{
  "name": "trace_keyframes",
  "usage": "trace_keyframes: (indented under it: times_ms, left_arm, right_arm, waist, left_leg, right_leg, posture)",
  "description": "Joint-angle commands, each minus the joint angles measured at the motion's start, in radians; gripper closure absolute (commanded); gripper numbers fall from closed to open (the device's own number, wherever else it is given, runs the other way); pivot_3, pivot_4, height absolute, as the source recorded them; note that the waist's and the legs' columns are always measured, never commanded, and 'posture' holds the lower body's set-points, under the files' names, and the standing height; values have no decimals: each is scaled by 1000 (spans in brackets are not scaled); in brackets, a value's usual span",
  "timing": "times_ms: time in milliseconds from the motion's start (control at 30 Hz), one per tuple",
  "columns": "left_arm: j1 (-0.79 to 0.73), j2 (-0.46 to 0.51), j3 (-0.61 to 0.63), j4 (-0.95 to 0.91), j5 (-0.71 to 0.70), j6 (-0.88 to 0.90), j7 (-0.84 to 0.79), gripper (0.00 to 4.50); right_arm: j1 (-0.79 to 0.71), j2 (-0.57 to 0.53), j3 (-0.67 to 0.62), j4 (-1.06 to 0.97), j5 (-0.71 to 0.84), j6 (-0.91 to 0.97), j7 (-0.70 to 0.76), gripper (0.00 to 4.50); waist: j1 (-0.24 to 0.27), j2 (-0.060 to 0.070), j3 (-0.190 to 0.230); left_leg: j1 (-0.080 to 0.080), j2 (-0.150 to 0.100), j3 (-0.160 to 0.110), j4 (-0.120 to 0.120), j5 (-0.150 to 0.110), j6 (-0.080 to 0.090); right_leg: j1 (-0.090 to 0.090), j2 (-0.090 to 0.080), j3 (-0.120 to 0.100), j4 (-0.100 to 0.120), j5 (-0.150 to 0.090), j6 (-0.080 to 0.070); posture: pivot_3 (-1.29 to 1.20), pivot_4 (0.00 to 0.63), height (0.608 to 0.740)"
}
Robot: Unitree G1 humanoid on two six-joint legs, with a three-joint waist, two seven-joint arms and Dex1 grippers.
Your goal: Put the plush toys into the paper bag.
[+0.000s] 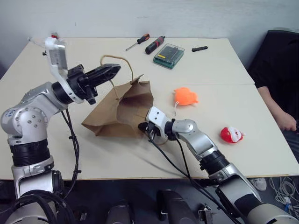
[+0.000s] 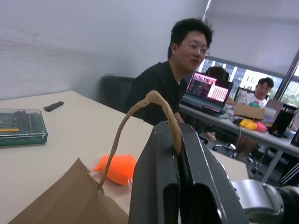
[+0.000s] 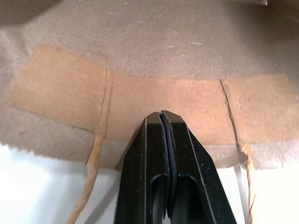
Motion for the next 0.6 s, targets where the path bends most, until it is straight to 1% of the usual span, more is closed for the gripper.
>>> trace_keyframes:
  times_ms: [33,100,200,300,367,433,500,533,600]
  left_arm:
    - [20,20,-25,-42,18,-2,8,4500]
    - [35,12,-35,-52,13,10,22,4500]
    - [45,0,-42,-73,-7,17,32,4500]
    - [57,-7,-55,-94,-11,24,33,4500]
    - [67,-8,-61,-110,-16,31,35,4500]
    - [77,-7,-66,-124,-16,33,33,4500]
    - [88,-7,-65,-132,-21,37,33,4500]
    - [95,-6,-64,-137,-22,36,32,4500]
    - [107,-4,-66,-147,-19,34,29,4500]
  right_arm:
    - [82,-38,-20,-51,1,29,21,4478]
    - [121,-45,-61,-150,40,14,36,4478]
    - [165,-65,-154,-317,107,82,15,4478]
    - [208,-109,-277,-508,218,232,-1,4478]
    - [236,-161,-367,-621,292,351,-11,4478]
    - [255,-218,-439,-692,344,446,-20,4478]
    - [265,-286,-488,-727,351,508,-36,4135]
    - [265,-334,-497,-720,324,501,-40,3899]
    - [261,-404,-491,-692,273,459,-41,3271]
  waist:
    - [1,0,0]
    - [2,0,0]
    - [1,0,0]
    - [0,2,1]
    - [1,2,2]
    - [3,2,2]
    - [2,2,2]
    - [2,2,2]
    - [1,2,2]
  left_leg:
    - [0,0,0,0,0,0]
    - [0,0,0,-1,0,0]
    - [-2,0,0,-1,0,0]
    - [-3,0,-1,0,0,-1]
    - [-3,0,-1,-1,-1,-1]
    - [-3,1,-1,-1,-1,-2]
    - [-3,1,-1,-1,-1,-2]
    - [-3,1,-1,-1,-1,-1]
    - [-3,0,0,-2,-1,-1]
  right_leg:
    - [0,0,0,0,0,0]
    - [0,0,0,-1,0,0]
    - [-1,0,0,-1,0,0]
    - [-2,1,0,-1,0,0]
    - [-2,1,0,-1,0,0]
    - [-2,2,0,-2,0,0]
    - [-2,2,0,-2,0,0]
    - [-2,2,0,-2,0,-1]
    - [-2,2,1,-2,0,0]
  posture:
    - [0,150,740]
    - [0,150,740]
    - [0,150,740]
    - [0,150,740]
    - [0,150,740]
    - [0,150,740]
    - [0,150,740]
    - [0,150,740]
    - [0,150,740]
